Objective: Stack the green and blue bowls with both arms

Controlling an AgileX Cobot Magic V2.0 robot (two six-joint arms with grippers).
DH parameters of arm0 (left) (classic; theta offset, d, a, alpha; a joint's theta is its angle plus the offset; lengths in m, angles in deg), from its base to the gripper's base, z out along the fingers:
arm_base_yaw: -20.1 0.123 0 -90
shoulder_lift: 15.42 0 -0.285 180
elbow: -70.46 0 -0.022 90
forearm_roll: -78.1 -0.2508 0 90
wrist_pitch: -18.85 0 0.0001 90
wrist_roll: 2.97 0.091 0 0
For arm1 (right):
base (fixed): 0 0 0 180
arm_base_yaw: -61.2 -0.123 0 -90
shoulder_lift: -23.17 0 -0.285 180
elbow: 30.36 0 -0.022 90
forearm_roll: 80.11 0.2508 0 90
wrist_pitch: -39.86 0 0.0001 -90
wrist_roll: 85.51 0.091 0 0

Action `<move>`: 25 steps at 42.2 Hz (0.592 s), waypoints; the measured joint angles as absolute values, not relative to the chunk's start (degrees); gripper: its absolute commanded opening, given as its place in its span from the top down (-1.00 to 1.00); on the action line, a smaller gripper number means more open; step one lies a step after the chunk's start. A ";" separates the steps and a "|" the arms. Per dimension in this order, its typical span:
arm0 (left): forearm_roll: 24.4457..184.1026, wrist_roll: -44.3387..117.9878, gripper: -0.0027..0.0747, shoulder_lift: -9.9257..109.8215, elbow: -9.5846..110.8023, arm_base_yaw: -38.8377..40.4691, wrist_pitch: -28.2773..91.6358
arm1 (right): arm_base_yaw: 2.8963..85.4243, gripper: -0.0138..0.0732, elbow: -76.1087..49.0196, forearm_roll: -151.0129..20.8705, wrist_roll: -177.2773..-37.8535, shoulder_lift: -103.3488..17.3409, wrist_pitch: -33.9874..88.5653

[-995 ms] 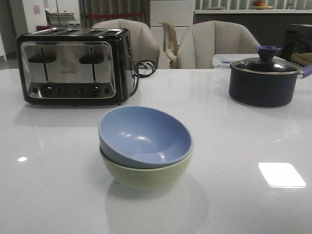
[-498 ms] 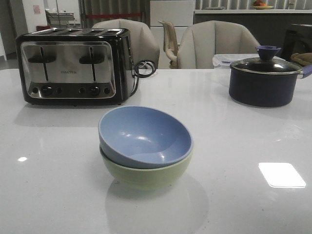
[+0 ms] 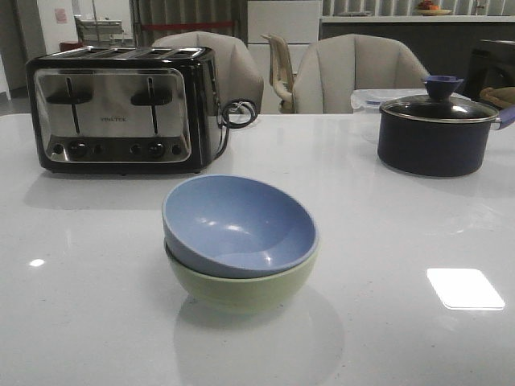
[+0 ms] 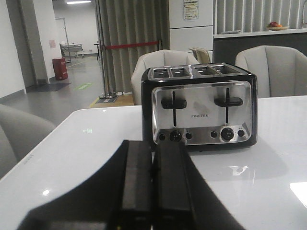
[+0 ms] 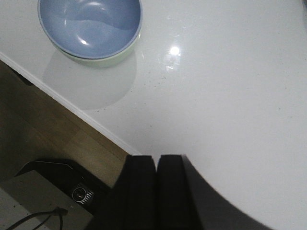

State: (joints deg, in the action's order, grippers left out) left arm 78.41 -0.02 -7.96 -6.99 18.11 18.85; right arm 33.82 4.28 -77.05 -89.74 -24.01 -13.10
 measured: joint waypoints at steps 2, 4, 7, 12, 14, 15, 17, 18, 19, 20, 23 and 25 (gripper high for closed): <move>78.41 -0.02 0.68 -7.96 -6.99 18.11 18.85 | 34.76 0.60 4.42 -76.76 -89.74 -23.13 -13.10; 78.41 -0.02 0.68 -7.96 -6.99 18.11 18.85 | 36.65 0.60 5.07 -76.62 -89.74 -21.97 -12.77; 78.41 -0.02 0.68 -7.96 -6.99 18.11 18.85 | 41.44 0.60 7.65 -76.62 -89.74 -18.09 -9.53; 78.41 -0.02 0.68 -7.96 -6.99 18.11 18.85 | 49.66 0.60 14.77 -76.73 -89.74 -9.68 0.31; 78.41 -0.02 0.68 -7.96 -6.99 18.11 18.85 | 52.41 0.60 18.04 -76.86 -89.74 -6.42 4.56; 78.41 -0.02 0.68 -7.96 -6.99 18.11 18.85 | 53.43 0.60 20.37 -76.86 -89.74 -4.25 7.51; 78.41 -0.02 0.68 -7.96 -6.99 18.11 18.85 | 55.29 0.60 24.46 -76.86 -89.74 -0.50 12.50; 78.41 -0.02 0.68 -7.96 -6.99 18.11 18.85 | 56.16 0.60 26.24 -76.86 -89.74 1.03 15.25; 78.41 -0.02 0.68 -7.96 -6.99 18.11 18.85 | 56.73 0.60 27.97 -76.86 -89.74 2.56 17.23; 78.41 -0.02 0.68 -7.96 -6.99 18.11 18.85 | 57.24 0.60 30.25 -76.86 -89.74 4.52 19.03; 78.41 -0.02 0.68 -7.96 -6.99 18.11 18.85 | 59.00 0.60 36.14 -76.75 -89.74 9.57 24.13; 78.41 -0.02 0.68 -7.96 -6.99 18.11 18.85 | 59.97 0.60 39.34 -76.24 -89.74 12.39 26.20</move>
